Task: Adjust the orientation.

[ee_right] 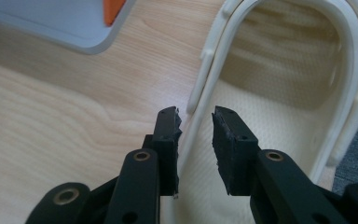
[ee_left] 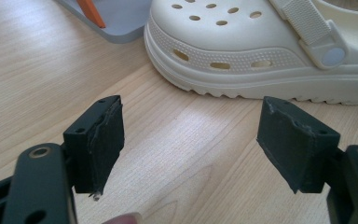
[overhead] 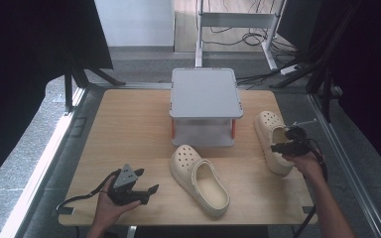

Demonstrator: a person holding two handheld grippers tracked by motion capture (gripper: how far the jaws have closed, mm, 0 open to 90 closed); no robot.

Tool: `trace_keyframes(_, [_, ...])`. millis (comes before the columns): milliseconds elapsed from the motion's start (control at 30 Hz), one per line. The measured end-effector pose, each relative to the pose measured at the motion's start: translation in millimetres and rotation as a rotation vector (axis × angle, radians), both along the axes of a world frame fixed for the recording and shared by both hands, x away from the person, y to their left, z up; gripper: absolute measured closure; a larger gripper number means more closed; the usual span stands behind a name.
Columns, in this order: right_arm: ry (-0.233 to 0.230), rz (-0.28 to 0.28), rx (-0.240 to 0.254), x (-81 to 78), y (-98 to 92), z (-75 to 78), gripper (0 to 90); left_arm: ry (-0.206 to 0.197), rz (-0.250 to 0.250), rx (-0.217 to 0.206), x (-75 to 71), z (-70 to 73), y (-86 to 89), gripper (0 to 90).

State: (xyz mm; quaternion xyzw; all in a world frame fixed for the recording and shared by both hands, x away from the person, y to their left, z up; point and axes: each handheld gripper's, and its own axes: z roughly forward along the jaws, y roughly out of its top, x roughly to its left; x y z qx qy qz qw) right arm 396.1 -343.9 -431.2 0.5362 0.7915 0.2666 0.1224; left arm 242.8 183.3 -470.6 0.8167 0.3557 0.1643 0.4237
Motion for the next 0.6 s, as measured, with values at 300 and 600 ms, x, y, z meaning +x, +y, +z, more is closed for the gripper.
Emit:
trace_keyframes(300, [0.021, -0.010, 0.023, 21.0, 2.4, -8.3, 70.1, 0.000, 0.000, 0.002, 0.2, -0.3, -0.1, 23.6])
trace_keyframes(600, [0.029, -0.010, 0.011, 35.0, 7.8, -6.4, 70.4, 0.001, 0.000, 0.005, 0.3, -0.4, -0.1, 23.6])
